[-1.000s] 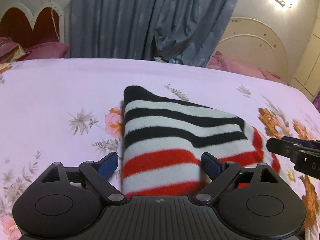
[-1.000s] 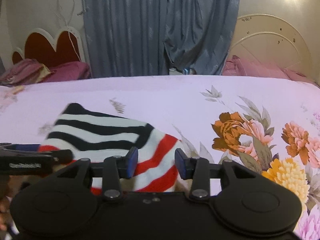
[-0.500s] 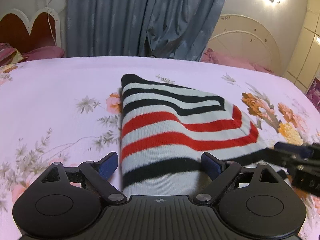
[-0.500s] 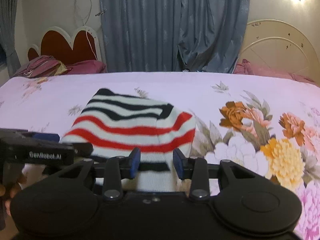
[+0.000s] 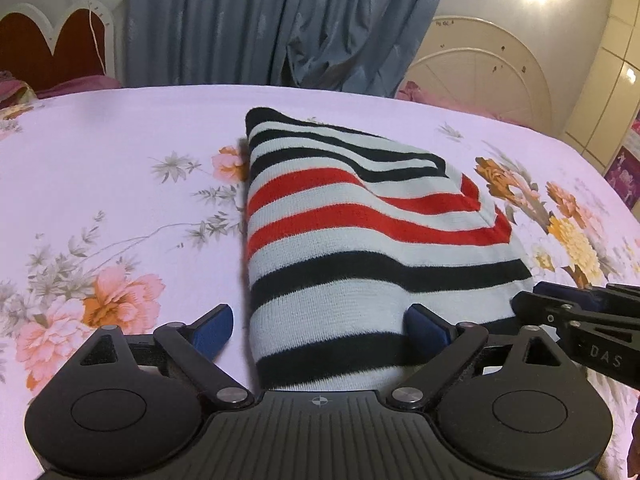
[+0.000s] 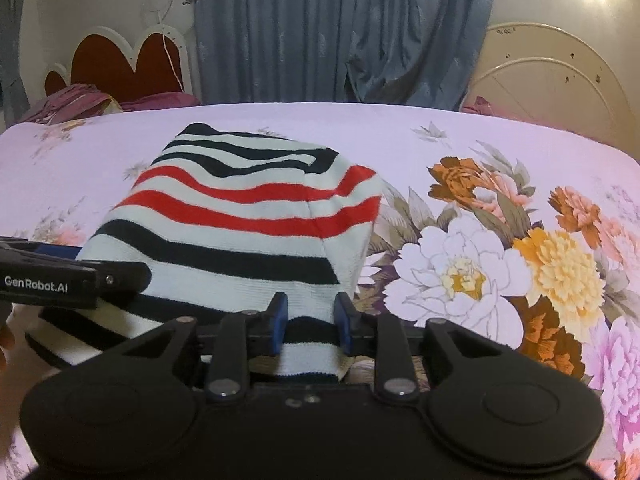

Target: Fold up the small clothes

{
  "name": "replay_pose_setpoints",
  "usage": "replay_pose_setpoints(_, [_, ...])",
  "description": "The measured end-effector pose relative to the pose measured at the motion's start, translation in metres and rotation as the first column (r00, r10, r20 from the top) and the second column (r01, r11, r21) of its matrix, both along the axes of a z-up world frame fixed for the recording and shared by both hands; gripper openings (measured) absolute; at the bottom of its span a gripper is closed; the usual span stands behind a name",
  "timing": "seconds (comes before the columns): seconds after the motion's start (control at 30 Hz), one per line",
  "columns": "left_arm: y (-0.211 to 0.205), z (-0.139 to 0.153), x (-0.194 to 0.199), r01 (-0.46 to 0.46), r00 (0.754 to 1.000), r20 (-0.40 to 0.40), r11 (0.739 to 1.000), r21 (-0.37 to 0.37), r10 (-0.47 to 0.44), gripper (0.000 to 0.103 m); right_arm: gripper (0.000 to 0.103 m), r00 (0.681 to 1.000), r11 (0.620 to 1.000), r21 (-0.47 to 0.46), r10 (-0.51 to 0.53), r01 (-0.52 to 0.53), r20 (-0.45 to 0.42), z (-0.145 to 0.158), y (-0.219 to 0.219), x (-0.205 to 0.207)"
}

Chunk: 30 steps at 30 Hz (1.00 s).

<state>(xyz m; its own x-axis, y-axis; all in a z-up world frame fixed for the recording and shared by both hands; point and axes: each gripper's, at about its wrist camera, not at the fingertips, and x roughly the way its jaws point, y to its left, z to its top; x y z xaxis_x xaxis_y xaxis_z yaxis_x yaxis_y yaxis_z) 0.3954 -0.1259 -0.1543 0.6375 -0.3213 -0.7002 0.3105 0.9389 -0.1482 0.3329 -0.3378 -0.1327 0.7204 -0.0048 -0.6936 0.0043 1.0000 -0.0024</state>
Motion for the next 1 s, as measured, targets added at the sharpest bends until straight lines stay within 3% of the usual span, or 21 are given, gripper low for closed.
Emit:
replay_pose_setpoints(0.23, [0.020, 0.003, -0.030, 0.022, 1.000, -0.006, 1.000, -0.021, -0.022, 0.093, 0.026, 0.999, 1.000, 0.029, 0.004, -0.006, 0.040, 0.021, 0.008, -0.032])
replay_pose_setpoints(0.43, [0.029, -0.016, -0.030, 0.028, 0.997, -0.064, 0.999, -0.046, -0.031, 0.093, 0.023, 0.999, 0.999, 0.007, -0.040, 0.040, -0.020, 0.001, 0.013, -0.049])
replay_pose_setpoints(0.57, [0.027, -0.019, -0.029, 0.053, 0.997, -0.053, 0.998, -0.033, -0.055, 0.093, 0.022, 0.994, 0.996, 0.005, -0.092, 0.093, -0.056, -0.010, 0.010, -0.042])
replay_pose_setpoints(0.73, [0.029, -0.017, -0.027, 0.074, 0.995, -0.064, 0.996, -0.039, -0.077, 0.093, 0.029, 0.983, 0.984, 0.075, -0.158, 0.165, -0.092, -0.013, 0.002, -0.044])
replay_pose_setpoints(0.87, [0.032, -0.014, -0.023, 0.088, 0.993, -0.080, 0.995, -0.053, -0.092, 0.093, 0.031, 0.982, 0.985, 0.037, -0.164, 0.167, -0.090, -0.008, 0.009, -0.044])
replay_pose_setpoints(0.93, [0.033, -0.011, -0.021, 0.086, 0.991, -0.098, 0.994, -0.066, -0.093, 0.093, 0.035, 0.981, 0.982, 0.064, -0.173, 0.179, -0.088, -0.005, 0.007, -0.044])
replay_pose_setpoints(1.0, [0.035, -0.005, -0.021, 0.081, 0.991, -0.098, 0.994, -0.077, -0.088, 0.093, 0.049, 0.979, 0.977, 0.093, -0.184, 0.192, -0.084, 0.001, 0.004, -0.044])
